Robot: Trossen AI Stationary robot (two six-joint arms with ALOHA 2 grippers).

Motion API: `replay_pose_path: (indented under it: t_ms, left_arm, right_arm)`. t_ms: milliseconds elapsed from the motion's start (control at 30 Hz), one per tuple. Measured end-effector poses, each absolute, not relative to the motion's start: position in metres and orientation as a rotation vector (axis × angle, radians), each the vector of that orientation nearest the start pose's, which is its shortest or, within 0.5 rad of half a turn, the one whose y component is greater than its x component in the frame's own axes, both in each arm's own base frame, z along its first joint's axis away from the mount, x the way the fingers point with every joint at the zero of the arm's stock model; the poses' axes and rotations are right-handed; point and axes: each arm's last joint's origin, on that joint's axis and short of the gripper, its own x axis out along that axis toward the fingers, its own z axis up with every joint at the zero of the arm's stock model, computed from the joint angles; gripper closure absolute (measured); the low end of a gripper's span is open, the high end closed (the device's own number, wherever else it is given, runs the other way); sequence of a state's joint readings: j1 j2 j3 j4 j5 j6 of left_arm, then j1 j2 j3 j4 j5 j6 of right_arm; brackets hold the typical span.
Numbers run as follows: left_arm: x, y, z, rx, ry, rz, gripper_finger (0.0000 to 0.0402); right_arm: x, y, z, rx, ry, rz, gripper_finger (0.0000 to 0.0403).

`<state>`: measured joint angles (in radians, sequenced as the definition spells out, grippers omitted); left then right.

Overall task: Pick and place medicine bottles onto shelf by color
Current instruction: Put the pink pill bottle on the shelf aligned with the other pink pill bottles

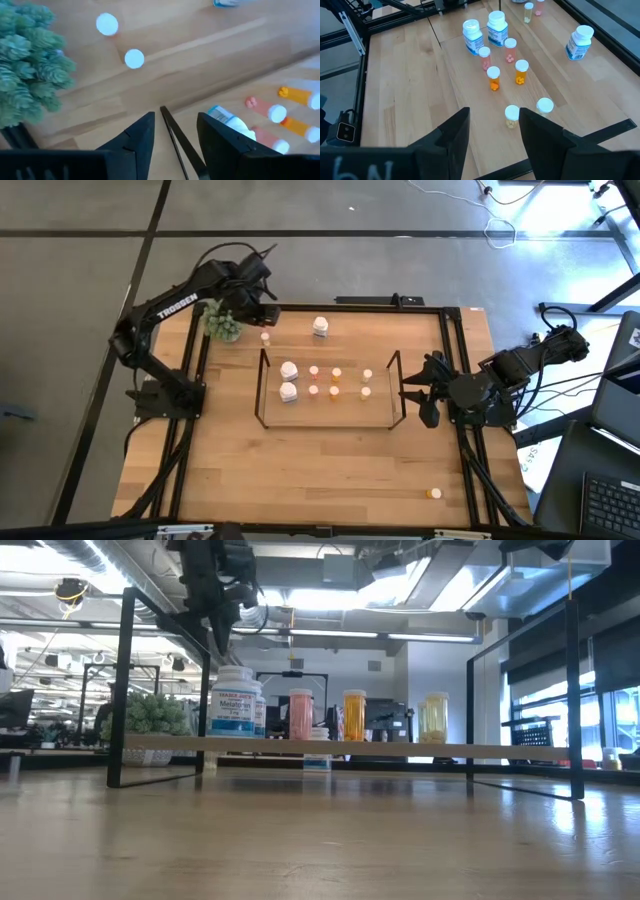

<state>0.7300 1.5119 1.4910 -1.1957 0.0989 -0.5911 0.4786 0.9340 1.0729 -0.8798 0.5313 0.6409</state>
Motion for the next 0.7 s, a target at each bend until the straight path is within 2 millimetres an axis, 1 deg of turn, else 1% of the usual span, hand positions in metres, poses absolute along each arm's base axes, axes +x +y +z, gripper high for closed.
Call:
replay_pose_path:
  t_ms: [100,267,367,533,700]
  left_arm:
    - [0.211,0.194,0.328,-1.017,0.961,0.910,0.0260]
    - [0.216,0.202,0.317,-1.003,1.008,0.905,0.0260]
    - [0.220,0.205,0.311,-0.986,1.042,0.888,0.0260]
    - [0.223,0.209,0.304,-0.986,1.070,0.887,0.0260]
    - [0.223,0.209,0.303,-1.003,1.077,0.904,0.0260]
  right_arm:
    - [0.154,0.061,0.347,0.173,0.573,-0.293,0.0230]
    - [0.154,0.055,0.351,0.100,0.460,-0.493,0.0230]
    - [0.154,0.053,0.352,0.040,0.419,-0.573,0.0230]
    - [0.154,0.050,0.353,-0.004,0.415,-0.607,0.0230]
    - [0.154,0.040,0.350,-0.015,0.444,-0.670,0.0230]
